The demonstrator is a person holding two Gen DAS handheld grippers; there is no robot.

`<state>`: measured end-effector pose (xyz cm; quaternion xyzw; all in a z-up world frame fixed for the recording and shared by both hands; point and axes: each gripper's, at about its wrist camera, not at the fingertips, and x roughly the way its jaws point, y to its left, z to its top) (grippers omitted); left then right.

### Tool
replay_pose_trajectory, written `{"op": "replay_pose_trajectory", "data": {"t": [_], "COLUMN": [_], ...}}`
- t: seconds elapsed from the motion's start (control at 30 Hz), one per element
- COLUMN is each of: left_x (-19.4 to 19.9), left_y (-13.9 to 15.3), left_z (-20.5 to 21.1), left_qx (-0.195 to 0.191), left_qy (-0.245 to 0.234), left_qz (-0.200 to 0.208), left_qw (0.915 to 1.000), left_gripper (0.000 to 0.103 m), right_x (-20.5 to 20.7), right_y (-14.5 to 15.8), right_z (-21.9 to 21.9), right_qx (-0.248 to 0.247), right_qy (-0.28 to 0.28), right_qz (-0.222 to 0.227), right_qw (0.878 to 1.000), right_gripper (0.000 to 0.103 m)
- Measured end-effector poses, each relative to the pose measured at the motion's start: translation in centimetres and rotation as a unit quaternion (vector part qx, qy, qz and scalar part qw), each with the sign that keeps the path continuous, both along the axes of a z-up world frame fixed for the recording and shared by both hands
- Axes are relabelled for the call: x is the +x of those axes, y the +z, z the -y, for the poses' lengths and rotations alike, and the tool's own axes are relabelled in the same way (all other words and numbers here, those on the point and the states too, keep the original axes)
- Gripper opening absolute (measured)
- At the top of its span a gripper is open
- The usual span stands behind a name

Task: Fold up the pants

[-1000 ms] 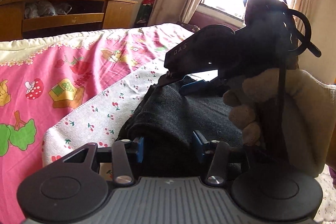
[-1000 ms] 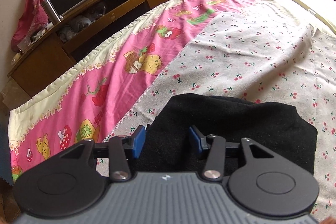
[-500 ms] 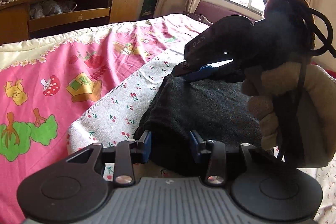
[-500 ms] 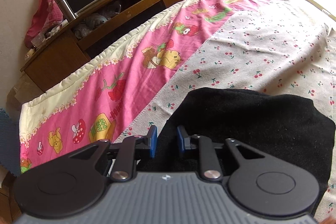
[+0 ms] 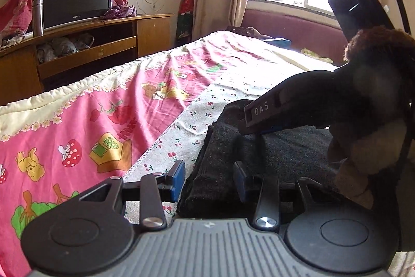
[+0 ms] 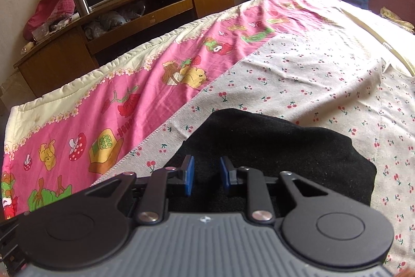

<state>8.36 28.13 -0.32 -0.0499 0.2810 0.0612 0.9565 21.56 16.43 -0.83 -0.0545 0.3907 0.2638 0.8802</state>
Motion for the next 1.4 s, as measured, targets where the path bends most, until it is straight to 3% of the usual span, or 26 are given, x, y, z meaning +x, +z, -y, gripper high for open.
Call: {"op": "replay_pose_trajectory", "data": {"t": [0.13, 0.53, 0.9, 0.97, 1.17, 1.4], "left_x": [0.7, 1.2, 2.6, 2.5, 1.1, 2.0], "left_y": [-1.2, -2.3, -2.6, -2.1, -0.8, -1.9], "left_z": [0.1, -0.5, -0.9, -1.1, 0.0, -0.5], "left_qx": [0.012, 0.023, 0.024, 0.015, 0.048, 0.043], "left_qy": [0.001, 0.006, 0.009, 0.003, -0.01, -0.024], "left_qz": [-0.021, -0.033, -0.055, -0.056, -0.031, -0.063], "left_qw": [0.9997, 0.9992, 0.9981, 0.9983, 0.9983, 0.9968], "left_gripper": [0.055, 0.063, 0.063, 0.063, 0.063, 0.063], "right_x": [0.5, 1.5, 2.9, 2.6, 0.8, 0.6], "right_y": [-0.7, -2.1, -3.5, -2.9, -0.6, -0.3], "right_z": [0.8, -0.2, -0.9, -0.3, 3.3, 7.0], "right_qx": [-0.004, -0.017, -0.03, -0.014, 0.034, 0.036], "right_qy": [-0.006, 0.001, 0.004, 0.001, -0.015, -0.057], "right_qz": [-0.004, 0.0, -0.01, -0.012, -0.009, -0.006], "right_qw": [1.0, 1.0, 0.999, 1.0, 0.999, 0.998], "right_gripper": [0.024, 0.025, 0.025, 0.025, 0.026, 0.025]}}
